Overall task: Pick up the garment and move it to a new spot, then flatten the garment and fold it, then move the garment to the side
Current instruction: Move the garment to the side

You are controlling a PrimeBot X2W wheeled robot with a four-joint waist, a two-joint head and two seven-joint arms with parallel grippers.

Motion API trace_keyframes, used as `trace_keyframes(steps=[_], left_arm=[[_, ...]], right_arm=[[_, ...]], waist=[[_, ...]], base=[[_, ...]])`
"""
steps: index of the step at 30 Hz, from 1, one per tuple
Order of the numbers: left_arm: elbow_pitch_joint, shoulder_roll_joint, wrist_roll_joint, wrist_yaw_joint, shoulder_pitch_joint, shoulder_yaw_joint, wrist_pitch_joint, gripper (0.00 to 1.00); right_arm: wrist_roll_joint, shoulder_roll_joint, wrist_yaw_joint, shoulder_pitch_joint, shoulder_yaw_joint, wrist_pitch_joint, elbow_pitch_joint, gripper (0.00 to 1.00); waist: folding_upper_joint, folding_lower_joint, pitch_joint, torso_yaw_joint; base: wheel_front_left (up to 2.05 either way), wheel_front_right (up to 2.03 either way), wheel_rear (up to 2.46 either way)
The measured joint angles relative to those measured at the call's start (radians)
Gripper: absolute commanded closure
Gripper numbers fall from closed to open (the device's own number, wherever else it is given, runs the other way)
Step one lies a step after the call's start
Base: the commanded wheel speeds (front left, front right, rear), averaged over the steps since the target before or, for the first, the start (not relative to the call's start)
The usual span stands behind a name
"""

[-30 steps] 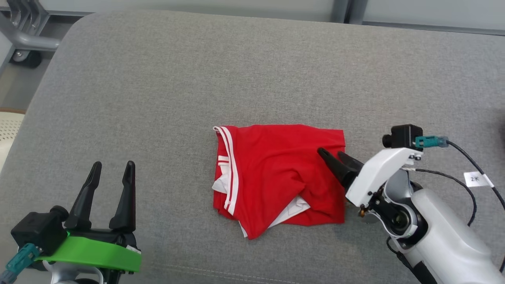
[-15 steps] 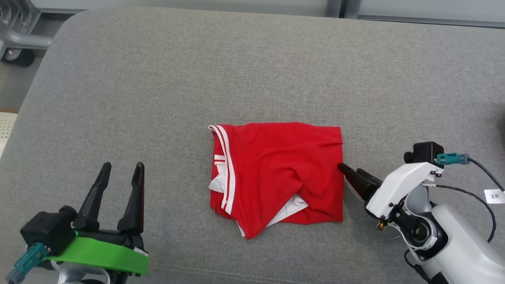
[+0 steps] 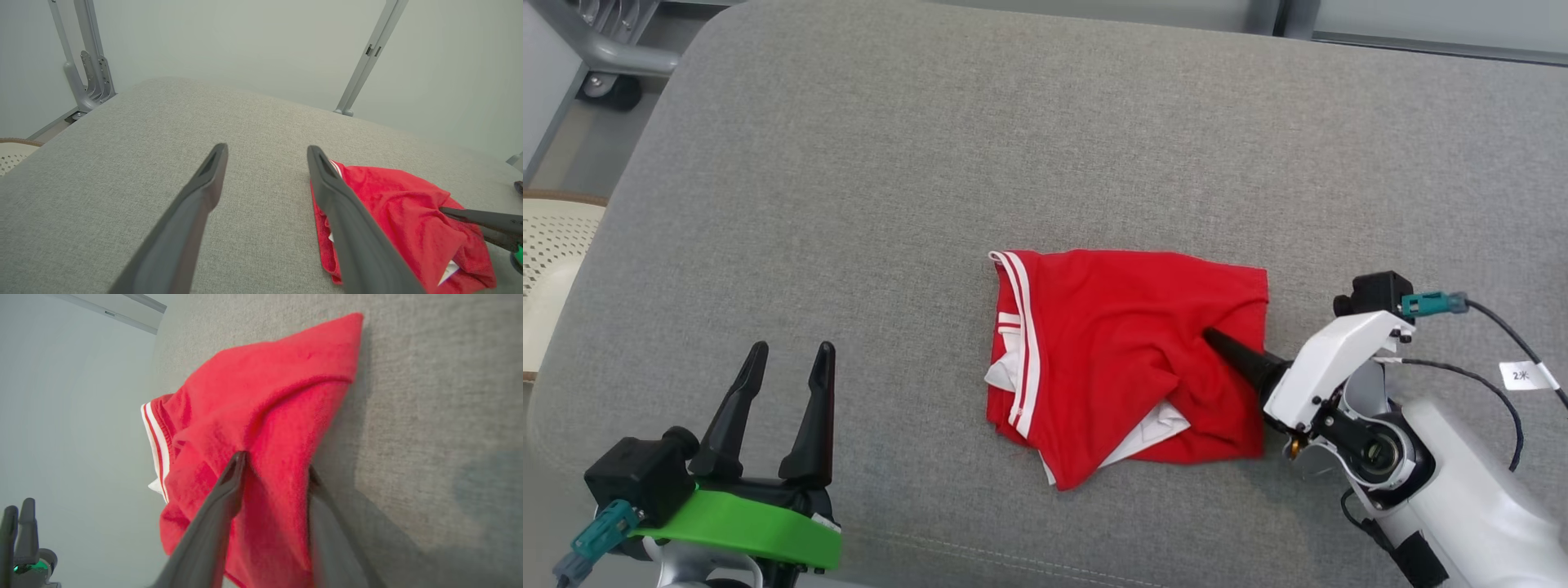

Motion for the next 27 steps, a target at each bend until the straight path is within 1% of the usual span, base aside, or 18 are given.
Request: trace_keyframes(steps=[5, 7, 11, 14, 15, 18, 21, 24, 25, 27], left_arm=[[0.015, -0.003, -0.004, 0.0, 0.0, 0.014, -0.01, 0.0], [0.024, -0.005, -0.007, 0.0, 0.0, 0.016, -0.015, 0.0], [0.031, -0.008, -0.018, 0.0, 0.001, 0.019, -0.02, 0.0], [0.033, -0.008, -0.022, 0.0, 0.002, 0.024, -0.022, 0.0], [0.034, -0.007, -0.023, 0.0, 0.003, 0.027, -0.023, 0.0], [0.035, -0.005, -0.024, 0.0, 0.004, 0.033, -0.028, 0.0], [0.034, 0.002, -0.024, 0.0, 0.006, 0.04, -0.028, 0.0], [0.033, 0.007, -0.024, 0.0, 0.007, 0.04, -0.028, 0.0], [0.033, 0.007, -0.024, 0.0, 0.007, 0.04, -0.028, 0.0], [0.032, 0.007, -0.024, -0.004, 0.007, 0.035, -0.027, 0.0]], right_arm=[[0.008, -0.034, 0.035, -0.075, 0.003, 0.052, -0.051, 1.0], [0.008, -0.057, 0.042, -0.11, 0.006, 0.081, -0.082, 1.0], [0.019, -0.101, 0.059, -0.15, 0.03, 0.173, -0.143, 1.0], [0.021, -0.155, 0.067, -0.166, 0.064, 0.264, -0.166, 1.0], [0.021, -0.179, 0.064, -0.169, 0.066, 0.289, -0.165, 1.0], [0.026, -0.245, 0.038, -0.176, 0.038, 0.342, -0.163, 1.0], [0.065, -0.276, 0.017, -0.201, 0.007, 0.394, -0.177, 1.0], [0.066, -0.323, -0.003, -0.221, -0.005, 0.445, -0.183, 1.0], [0.066, -0.323, -0.003, -0.221, -0.005, 0.445, -0.183, 1.0], [0.044, -0.378, -0.012, -0.224, -0.014, 0.462, -0.173, 1.0]], waist=[[0.0, 0.0, -0.021, 0.007], [0.0, 0.0, -0.031, 0.006], [0.0, 0.0, -0.052, -0.002], [0.0, 0.0, -0.064, -0.014], [0.0, 0.0, -0.067, -0.02], [0.0, 0.0, -0.077, -0.037], [0.0, 0.0, -0.086, -0.058], [0.0, 0.0, -0.092, -0.081], [0.0, 0.0, -0.092, -0.081], [0.0, 0.0, -0.096, -0.097]], base=[[0.0, 0.0, 0.0], [0.0, 0.0, 0.0], [0.0, 0.0, 0.0], [0.0, 0.0, 0.0], [0.0, 0.0, 0.0], [0.0, 0.0, 0.0], [0.0, 0.0, 0.0], [0.0, 0.0, 0.0], [0.0, 0.0, 0.0], [0.0, 0.0, 0.0]])
